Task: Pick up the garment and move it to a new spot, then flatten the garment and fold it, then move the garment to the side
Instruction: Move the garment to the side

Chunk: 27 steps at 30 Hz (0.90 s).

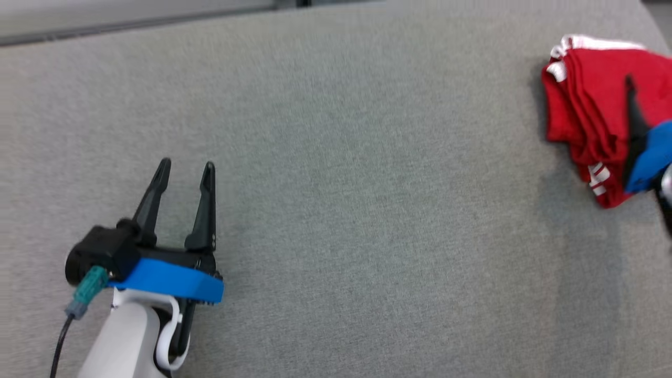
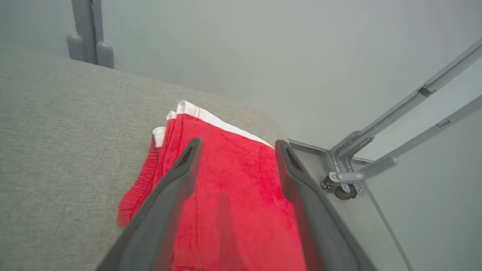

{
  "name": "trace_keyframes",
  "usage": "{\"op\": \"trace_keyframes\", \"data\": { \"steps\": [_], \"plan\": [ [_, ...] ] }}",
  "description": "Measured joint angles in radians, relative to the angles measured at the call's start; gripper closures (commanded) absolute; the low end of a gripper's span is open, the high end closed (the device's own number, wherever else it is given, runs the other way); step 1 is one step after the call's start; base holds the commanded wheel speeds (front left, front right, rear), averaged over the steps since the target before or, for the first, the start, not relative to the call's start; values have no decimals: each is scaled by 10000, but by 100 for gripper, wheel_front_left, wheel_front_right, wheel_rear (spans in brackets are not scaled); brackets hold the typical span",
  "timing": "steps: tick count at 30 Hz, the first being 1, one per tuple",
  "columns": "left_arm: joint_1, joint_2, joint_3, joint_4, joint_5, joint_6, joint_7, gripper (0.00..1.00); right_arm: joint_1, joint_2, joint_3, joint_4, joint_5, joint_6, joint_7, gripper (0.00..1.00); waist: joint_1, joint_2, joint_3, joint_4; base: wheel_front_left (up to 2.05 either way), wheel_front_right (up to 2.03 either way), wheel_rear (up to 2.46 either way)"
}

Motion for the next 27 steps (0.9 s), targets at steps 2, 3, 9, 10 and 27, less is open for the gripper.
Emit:
{"op": "trace_keyframes", "data": {
  "steps": [2,3,9,10,27],
  "plan": [
    [306,-88,105,54,-10,102,-56,0,576,343,123,-389,280,0,-326,0,0,0,-410,79,0,0,0],
    [464,-125,127,100,17,144,-79,0,878,523,140,-587,499,0,-408,0,-2,0,-616,127,0,0,0],
    [1395,-366,374,222,-35,245,-109,0,2987,1233,198,-2378,1331,-2,-692,0,-3,0,-1773,594,0,0,0],
    [1529,-418,410,224,-38,247,-109,0,3361,1384,138,-2761,1478,0,-809,0,-3,0,-1926,709,0,0,0],
    [2885,-410,1149,546,-42,128,-123,0,6948,3342,-861,-5616,1618,-2,-265,0,-1,0,-3593,2123,0,0,0]
  ]
}}
